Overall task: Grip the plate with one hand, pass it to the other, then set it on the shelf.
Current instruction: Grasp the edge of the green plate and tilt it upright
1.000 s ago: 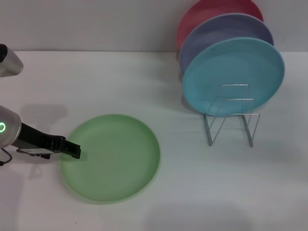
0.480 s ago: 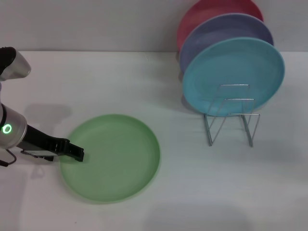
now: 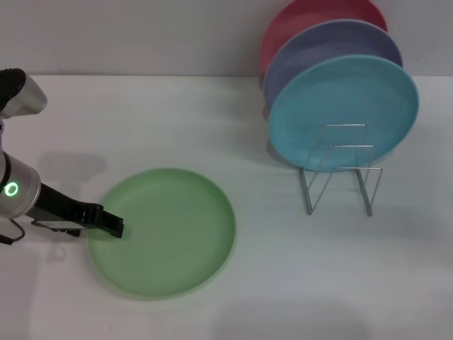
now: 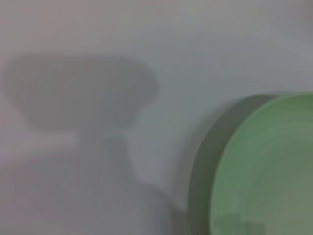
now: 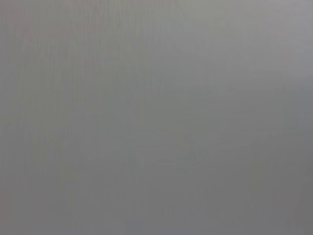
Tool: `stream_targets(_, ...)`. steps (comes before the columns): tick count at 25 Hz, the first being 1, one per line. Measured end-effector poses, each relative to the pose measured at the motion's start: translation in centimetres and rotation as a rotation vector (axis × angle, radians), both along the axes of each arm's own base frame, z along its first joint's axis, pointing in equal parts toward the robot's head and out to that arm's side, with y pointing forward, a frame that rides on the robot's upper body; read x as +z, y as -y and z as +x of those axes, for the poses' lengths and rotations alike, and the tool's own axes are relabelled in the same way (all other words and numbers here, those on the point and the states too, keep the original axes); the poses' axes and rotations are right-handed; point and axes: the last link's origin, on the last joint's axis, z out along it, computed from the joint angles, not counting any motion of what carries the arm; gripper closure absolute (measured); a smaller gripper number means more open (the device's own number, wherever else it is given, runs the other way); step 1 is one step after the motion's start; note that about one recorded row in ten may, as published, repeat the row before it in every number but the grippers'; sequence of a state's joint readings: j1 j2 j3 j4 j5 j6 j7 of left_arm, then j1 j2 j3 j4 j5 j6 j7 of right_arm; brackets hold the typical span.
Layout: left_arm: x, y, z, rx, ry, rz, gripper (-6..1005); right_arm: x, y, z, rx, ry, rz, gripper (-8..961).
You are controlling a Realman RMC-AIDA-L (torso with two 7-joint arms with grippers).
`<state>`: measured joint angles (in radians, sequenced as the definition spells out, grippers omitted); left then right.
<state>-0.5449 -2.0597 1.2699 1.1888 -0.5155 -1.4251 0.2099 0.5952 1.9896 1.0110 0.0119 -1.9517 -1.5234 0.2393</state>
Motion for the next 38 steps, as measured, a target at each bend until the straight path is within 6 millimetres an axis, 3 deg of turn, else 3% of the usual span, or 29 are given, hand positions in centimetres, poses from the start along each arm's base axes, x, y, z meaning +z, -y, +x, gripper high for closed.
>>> stream_targets(5, 0.01, -0.11, 0.0, -0.001, -0.01, -0.002, 166, 0.0, -0.03, -0.03, 0.001, -0.001, 0.0, 226)
stream_targets(13, -0.19, -0.21, -0.04, -0.008, -0.018, -0.018, 413, 0.01, -0.12, -0.16, 0.005, 0.0, 0.001, 226)
stream_targets(24, -0.28, -0.28, 0.07, -0.021, -0.024, -0.025, 450, 0.02, -0.07, -0.19, 0.008, 0.0, 0.003, 226)
stream_targets(30, -0.41, -0.24, 0.0, -0.016, -0.023, -0.031, 686, 0.03, -0.06, -0.21, 0.012, -0.003, 0.004, 226)
stream_targets(38, -0.7, -0.31, 0.07, -0.014, -0.024, -0.043, 748, 0.04, 0.01, -0.15, 0.012, -0.005, 0.003, 227)
